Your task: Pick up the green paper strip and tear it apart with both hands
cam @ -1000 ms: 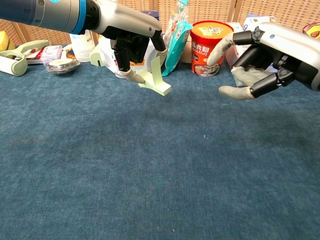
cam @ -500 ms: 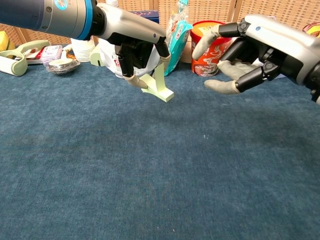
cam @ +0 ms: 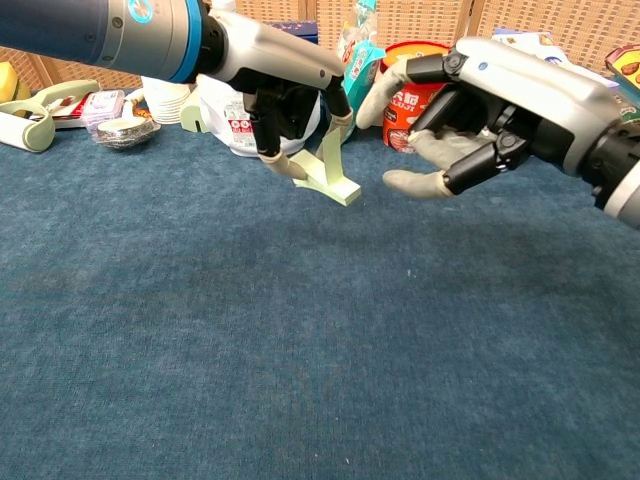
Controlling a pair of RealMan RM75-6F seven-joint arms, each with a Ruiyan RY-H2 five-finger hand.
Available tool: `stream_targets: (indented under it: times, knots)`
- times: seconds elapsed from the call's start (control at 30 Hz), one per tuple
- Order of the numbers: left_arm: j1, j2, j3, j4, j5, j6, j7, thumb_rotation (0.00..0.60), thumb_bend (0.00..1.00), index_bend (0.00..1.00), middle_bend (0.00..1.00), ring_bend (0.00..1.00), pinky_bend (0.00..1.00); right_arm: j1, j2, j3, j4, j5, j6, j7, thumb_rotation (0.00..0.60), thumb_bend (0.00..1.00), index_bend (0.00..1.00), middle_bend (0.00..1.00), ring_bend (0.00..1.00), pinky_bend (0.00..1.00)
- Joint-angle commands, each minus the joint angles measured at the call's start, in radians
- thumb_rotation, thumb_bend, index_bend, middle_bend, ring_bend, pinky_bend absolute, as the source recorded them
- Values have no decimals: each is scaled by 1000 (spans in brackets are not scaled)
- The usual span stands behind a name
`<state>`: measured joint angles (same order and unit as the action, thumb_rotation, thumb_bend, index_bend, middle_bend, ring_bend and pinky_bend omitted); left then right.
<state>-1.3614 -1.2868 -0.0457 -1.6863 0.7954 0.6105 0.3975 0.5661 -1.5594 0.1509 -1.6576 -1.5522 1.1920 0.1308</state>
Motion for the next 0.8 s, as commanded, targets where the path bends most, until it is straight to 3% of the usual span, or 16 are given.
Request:
stream_targets:
  times: [0.03, 0.8]
  knots:
    - [-4, -3, 1, 0, -4, 1, 1, 600, 460, 623, 1000, 1000, 1000, 5, -4, 1, 0, 5, -5, -7, 600, 318, 364, 933, 924, 1000]
    - [-19, -19, 8, 9, -29, 6, -6, 600, 460, 623, 1000, 1000, 1000, 37, -39, -9, 9, 22, -37, -26, 600, 319, 348, 933, 924, 1000]
